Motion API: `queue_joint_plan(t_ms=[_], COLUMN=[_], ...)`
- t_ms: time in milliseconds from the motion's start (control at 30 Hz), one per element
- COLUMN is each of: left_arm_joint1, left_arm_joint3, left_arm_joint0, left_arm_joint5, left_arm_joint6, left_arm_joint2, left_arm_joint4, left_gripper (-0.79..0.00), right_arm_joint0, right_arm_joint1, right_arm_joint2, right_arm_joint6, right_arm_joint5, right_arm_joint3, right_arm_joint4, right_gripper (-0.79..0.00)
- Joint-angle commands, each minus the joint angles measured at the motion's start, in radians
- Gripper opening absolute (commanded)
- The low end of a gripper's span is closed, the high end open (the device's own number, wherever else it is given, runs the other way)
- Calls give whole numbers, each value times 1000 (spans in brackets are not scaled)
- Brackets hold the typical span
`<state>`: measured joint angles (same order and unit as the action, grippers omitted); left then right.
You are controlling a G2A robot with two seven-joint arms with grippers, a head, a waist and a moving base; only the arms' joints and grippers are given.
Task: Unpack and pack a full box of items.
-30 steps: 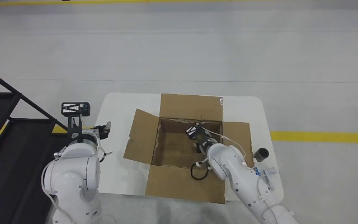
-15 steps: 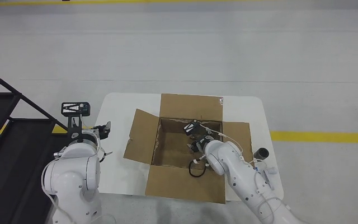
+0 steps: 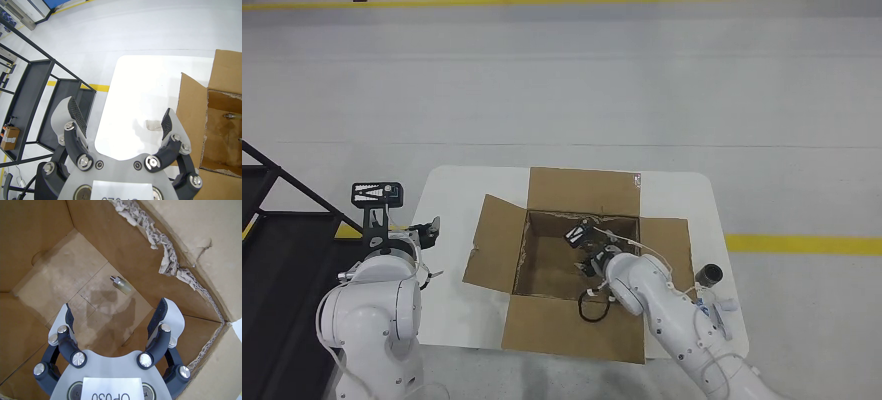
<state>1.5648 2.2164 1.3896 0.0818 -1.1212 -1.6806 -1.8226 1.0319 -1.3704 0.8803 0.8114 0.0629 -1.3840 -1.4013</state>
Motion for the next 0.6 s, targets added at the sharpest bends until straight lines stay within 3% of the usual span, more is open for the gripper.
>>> queue_joint_plan(t_ms=[0,567], left_arm_joint1=[0,0], left_arm_joint3=[0,0], left_arm_joint0=[0,0], left_arm_joint5=[0,0], left_arm_joint6=[0,0], left_arm_joint2=[0,0], left_arm_joint4=[0,0], left_gripper=[0,0], right_arm_joint0=[-16,-260], right_arm_joint1=[-7,-106], right_arm_joint2=[-20,-190], right_arm_joint6=[11,51], right_arm_joint5=[27,148], right_arm_joint3=[29,397], right_arm_joint4=[8,44], right_gripper=[0,0])
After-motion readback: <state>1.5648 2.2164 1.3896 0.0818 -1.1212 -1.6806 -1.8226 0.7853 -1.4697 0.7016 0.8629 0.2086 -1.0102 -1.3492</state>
